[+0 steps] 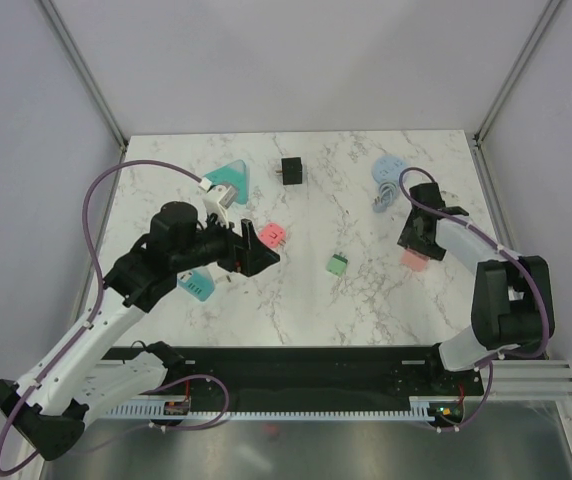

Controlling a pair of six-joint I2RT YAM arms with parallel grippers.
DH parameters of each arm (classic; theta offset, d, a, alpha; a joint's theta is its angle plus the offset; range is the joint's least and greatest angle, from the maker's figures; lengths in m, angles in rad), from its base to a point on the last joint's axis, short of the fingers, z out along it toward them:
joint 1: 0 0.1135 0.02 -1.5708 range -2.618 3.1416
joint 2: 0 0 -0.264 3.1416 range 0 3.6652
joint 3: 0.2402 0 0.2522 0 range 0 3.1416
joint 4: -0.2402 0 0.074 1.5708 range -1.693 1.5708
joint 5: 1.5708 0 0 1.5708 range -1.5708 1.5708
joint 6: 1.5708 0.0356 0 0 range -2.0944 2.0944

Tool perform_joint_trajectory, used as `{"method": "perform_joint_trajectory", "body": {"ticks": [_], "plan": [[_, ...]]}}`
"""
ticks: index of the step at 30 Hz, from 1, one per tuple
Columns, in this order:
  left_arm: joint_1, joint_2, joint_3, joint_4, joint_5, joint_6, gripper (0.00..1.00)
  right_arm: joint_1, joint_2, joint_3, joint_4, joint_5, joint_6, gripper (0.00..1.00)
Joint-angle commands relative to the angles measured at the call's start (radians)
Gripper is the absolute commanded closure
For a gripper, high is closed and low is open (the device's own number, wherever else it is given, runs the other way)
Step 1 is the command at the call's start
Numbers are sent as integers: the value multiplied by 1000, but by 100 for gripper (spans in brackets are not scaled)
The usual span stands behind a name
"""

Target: Insert the plug

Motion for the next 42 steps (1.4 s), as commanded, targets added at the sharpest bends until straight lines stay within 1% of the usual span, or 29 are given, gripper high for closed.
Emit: {"method": "perform_joint_trajectory", "body": {"ticks": [1, 3, 4, 6, 7, 10, 11, 12, 13, 14, 15, 17, 19, 23, 24, 25, 27, 28, 30, 32, 34, 36, 38, 42], "plan": [[4, -12, 56, 50, 59, 91, 9, 0, -61, -13, 49, -129, -96, 48], [4, 1, 59, 52, 58, 123, 9, 3, -121, -19, 42, -179, -118, 54], [4, 5, 57, 52, 66, 132, 9, 14, -168, -19, 37, -237, -130, 56], [4, 20, 60, 63, 76, 157, 9, 34, -219, -22, 28, -293, -142, 58], [4, 26, 65, 66, 82, 161, 9, 63, -245, -21, 23, -328, -147, 58], [4, 61, 88, 93, 115, 170, 9, 132, -386, -18, 22, -434, -139, 59], [4, 72, 97, 102, 122, 160, 9, 144, -414, -18, 29, -510, -127, 59], [4, 90, 103, 116, 147, 131, 8, 170, -464, -18, 49, -547, -119, 59], [4, 103, 111, 125, 164, 131, 8, 183, -465, -18, 63, -582, -118, 59], [4, 110, 122, 138, 187, 88, 7, 192, -512, -19, 78, -628, -115, 59], [4, 119, 126, 150, 208, 62, 8, 203, -538, -27, 116, -706, -113, 59], [2, 150, 145, 182, 271, -22, 11, 218, -607, -48, 158, -774, -113, 59], [5, 170, 154, 210, 344, -69, 12, 227, -676, -67, 229, -854, -113, 61], [7, 195, 123, 357, 466, -206, 12, 229, -776, -127, 368, -975, -82, 63], [8, 199, 114, 425, 487, -228, 12, 229, -791, -145, 422, -992, -66, 64], [8, 205, 108, 458, 518, -263, 12, 227, -808, -150, 446, -1023, -37, 63], [8, 216, 94, 518, 541, -288, 11, 230, -815, -144, 492, -1044, -1, 63], [8, 218, 88, 556, 559, -296, 11, 230, -815, -137, 502, -1083, 8, 63], [8, 218, 65, 621, 576, -299, 7, 230, -819, -122, 532, -1129, 20, 63], [8, 218, 39, 682, 625, -291, 2, 229, -833, -116, 539, -1169, 10, 62], [8, 231, 30, 740, 665, -291, 1, 230, -848, -116, 552, -1190, 14, 62], [8, 248, 30, 776, 696, -300, 1, 230, -864, -130, 623, -1242, 55, 64], [7, 273, 33, 829, 714, -333, 1, 230, -890, -148, 705, -1258, 92, 65], [4, 293, 25, 922, 711, -373, 1, 232, -908, -159, 798, -1262, 180, 65]]}}
